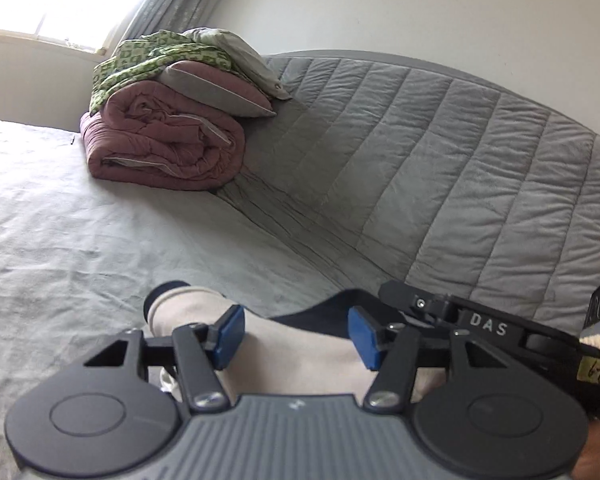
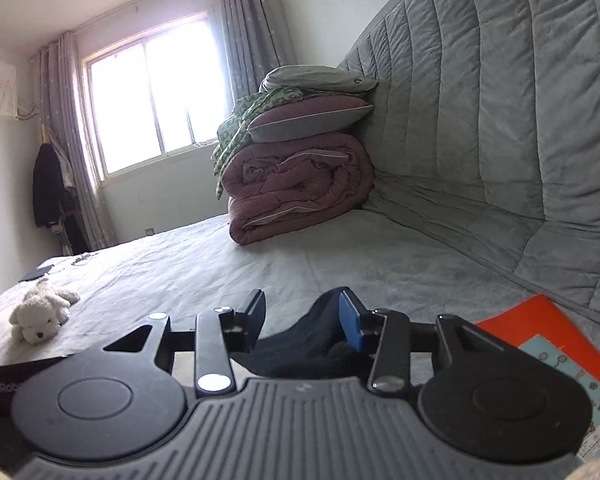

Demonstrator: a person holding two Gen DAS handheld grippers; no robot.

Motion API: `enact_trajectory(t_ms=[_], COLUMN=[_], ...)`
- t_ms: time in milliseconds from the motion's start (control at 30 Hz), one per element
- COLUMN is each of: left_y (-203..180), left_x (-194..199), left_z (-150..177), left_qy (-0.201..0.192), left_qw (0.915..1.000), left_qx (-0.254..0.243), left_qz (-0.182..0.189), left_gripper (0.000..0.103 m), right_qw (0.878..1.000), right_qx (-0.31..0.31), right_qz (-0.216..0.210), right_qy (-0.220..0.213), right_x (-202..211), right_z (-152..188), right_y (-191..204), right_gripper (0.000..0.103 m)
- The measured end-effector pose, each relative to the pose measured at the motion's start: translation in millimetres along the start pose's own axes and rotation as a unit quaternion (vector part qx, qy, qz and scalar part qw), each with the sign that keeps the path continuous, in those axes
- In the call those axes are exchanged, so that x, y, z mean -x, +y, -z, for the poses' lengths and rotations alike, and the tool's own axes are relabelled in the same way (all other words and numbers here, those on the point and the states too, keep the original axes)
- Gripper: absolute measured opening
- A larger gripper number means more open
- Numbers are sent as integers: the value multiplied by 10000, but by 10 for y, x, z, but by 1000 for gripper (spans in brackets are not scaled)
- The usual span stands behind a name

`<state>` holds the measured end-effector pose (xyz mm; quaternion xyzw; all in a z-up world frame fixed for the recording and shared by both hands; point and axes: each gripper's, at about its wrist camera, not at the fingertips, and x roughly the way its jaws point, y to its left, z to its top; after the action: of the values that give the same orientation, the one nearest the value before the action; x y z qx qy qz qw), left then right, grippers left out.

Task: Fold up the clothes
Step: 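Carry the bundle onto the stack of folded white clothes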

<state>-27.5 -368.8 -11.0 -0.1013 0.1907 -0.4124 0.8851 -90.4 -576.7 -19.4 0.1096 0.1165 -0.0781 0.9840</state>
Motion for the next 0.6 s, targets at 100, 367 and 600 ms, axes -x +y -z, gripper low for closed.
enact_trajectory(t_ms=[100,367,600], left_y=[-12,-86,-188], left_x=[30,51,160], left_z=[270,308,74], left_qy=[-38,-81,252], left_qw=[9993,9980,9989], left_qx=[-366,-628,-319], left_qz=[35,-84,-252], left_gripper=[58,60,68], right_qw=[9997,9984,9978], right_qx=[-49,-485,-491], right_qz=[250,284,433], right_qy=[48,-90,26], right_x=[-43,-3,190], right_z=[273,393,172], right_y=[-103,-156,-42], right_gripper=[44,47,63])
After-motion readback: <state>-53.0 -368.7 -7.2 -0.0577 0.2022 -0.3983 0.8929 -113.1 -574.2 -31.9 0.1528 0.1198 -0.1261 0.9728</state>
